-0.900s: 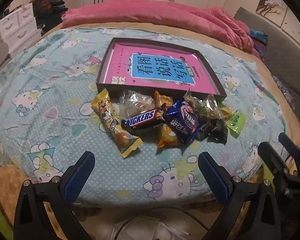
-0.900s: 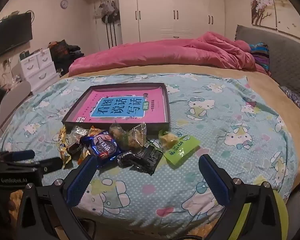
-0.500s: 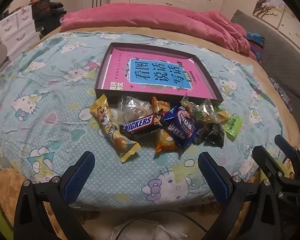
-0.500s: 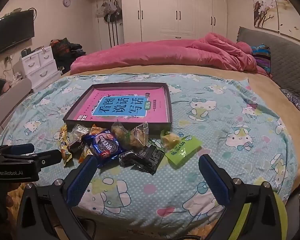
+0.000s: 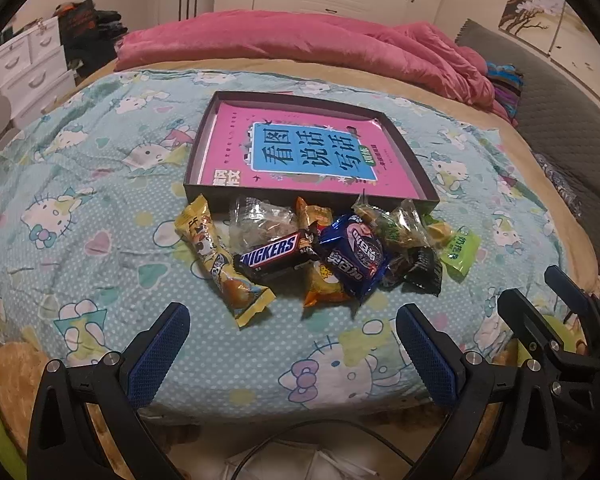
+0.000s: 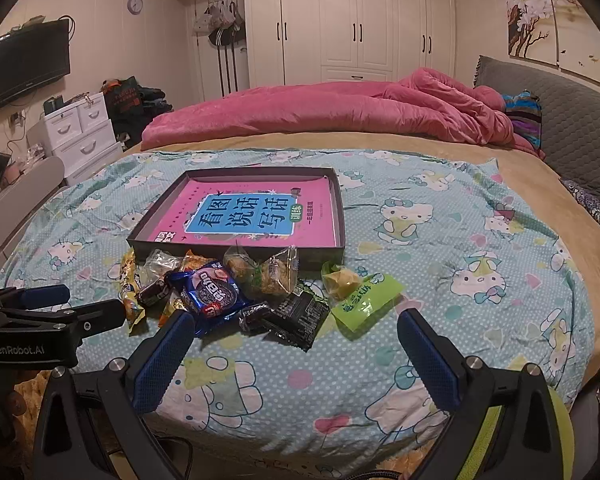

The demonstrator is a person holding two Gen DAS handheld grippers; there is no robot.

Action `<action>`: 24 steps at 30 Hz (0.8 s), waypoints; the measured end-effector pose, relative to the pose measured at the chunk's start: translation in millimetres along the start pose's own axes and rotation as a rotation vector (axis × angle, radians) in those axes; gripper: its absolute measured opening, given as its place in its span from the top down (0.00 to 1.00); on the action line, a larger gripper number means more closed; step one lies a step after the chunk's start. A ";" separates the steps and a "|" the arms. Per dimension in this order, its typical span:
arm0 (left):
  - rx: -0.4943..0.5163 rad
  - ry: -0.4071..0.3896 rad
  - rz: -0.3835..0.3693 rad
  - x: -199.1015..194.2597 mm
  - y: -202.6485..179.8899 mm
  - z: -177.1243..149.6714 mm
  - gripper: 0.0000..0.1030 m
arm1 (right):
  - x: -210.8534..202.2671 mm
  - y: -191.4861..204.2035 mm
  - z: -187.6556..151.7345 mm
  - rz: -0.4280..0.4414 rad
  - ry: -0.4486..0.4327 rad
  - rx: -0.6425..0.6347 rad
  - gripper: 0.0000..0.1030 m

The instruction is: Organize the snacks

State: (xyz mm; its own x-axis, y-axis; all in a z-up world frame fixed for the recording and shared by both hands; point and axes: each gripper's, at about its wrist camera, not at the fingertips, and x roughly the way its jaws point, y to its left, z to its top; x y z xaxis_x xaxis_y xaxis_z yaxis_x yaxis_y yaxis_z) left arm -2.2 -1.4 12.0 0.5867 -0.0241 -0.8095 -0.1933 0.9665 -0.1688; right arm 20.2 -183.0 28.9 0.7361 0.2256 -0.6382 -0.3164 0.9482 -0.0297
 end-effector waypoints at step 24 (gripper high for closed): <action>0.008 -0.001 -0.012 -0.5 -3.7 0.3 0.00 | -0.3 3.8 2.5 0.002 0.000 -0.020 0.00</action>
State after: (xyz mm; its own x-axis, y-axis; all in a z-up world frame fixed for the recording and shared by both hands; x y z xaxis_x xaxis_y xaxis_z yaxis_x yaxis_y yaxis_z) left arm -1.5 -4.9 13.2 0.5897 -0.0352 -0.8068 -0.1803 0.9681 -0.1740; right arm 20.3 -178.9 30.9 0.7356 0.2272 -0.6382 -0.3293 0.9432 -0.0438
